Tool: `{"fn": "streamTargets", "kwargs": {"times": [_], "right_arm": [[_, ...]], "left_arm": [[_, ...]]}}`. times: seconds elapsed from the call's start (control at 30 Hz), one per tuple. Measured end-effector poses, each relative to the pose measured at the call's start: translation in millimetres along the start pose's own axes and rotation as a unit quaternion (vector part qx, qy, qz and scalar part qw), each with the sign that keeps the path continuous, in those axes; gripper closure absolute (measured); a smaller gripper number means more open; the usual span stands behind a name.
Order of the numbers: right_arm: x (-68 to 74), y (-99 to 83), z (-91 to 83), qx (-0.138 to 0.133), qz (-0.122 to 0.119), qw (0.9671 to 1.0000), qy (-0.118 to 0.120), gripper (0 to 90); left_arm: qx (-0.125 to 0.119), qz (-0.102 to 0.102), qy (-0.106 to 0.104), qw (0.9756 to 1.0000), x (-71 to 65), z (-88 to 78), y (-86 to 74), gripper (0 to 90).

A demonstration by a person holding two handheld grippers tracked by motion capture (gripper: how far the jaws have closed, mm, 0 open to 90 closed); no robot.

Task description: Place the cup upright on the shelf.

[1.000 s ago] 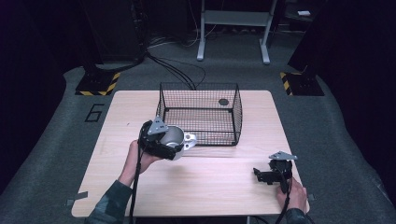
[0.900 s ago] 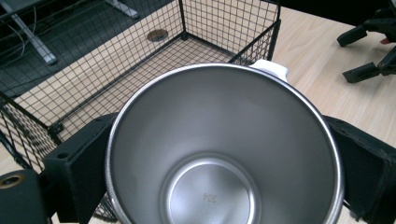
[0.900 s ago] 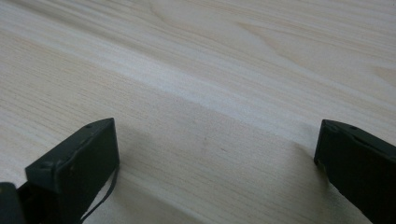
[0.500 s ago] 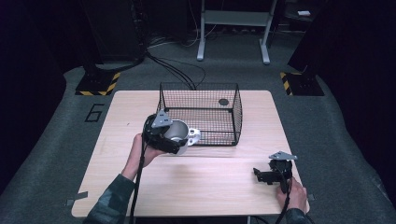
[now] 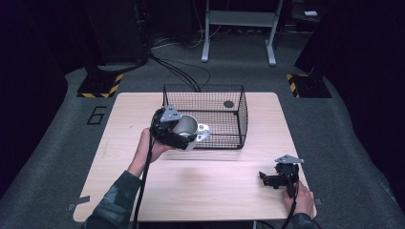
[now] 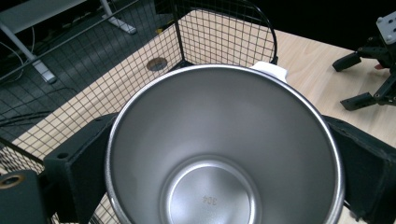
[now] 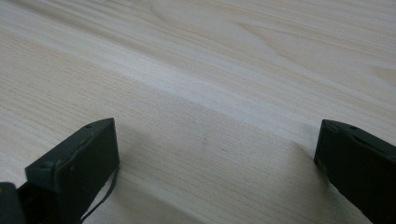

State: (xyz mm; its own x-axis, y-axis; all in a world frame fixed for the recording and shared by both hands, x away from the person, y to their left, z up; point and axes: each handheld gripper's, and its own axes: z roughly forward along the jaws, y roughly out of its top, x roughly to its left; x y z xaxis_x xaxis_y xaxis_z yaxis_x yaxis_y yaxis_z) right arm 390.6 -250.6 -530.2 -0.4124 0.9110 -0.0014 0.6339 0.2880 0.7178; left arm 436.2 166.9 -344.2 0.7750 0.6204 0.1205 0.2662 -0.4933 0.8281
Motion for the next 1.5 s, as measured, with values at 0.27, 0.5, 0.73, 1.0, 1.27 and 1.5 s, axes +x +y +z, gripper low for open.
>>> {"fn": "streamTargets", "kwargs": {"times": [0.27, 0.5, 0.73, 1.0, 1.27, 1.5], "right_arm": [[0.0, 0.0, 0.0, 0.0, 0.0, 1.0, 0.0, 0.0], [0.1, 0.0, 0.1, -0.001, 0.0, 1.0, 0.0, 0.0], [0.1, 0.0, 0.0, 0.0, 0.0, 1.0, 0.0, 0.0], [0.0, 0.0, 0.0, 0.0, 0.0, 1.0, 0.0, 0.0], [0.0, 0.0, 0.0, 0.0, 0.0, 1.0, 0.0, 0.0], [-0.1, 0.0, 0.0, 0.0, 0.0, 1.0, 0.0, 0.0]], "left_arm": [[-0.002, 0.001, -0.003, 1.0, 5.4, 6.4, 11.5, 6.1], [-0.003, 0.004, 0.0, 1.0, 9.9, 10.7, 18.6, 6.1], [0.0, 0.005, 0.001, 1.0, 15.4, 15.6, 25.2, 6.1], [0.001, 0.001, 0.007, 1.0, 23.9, 23.9, 30.7, 6.1], [0.004, -0.01, 0.007, 0.9999, 31.8, 34.1, 35.6, 6.1], [0.008, -0.017, 0.009, 0.9998, 39.7, 42.9, 38.2, 6.1]]}}
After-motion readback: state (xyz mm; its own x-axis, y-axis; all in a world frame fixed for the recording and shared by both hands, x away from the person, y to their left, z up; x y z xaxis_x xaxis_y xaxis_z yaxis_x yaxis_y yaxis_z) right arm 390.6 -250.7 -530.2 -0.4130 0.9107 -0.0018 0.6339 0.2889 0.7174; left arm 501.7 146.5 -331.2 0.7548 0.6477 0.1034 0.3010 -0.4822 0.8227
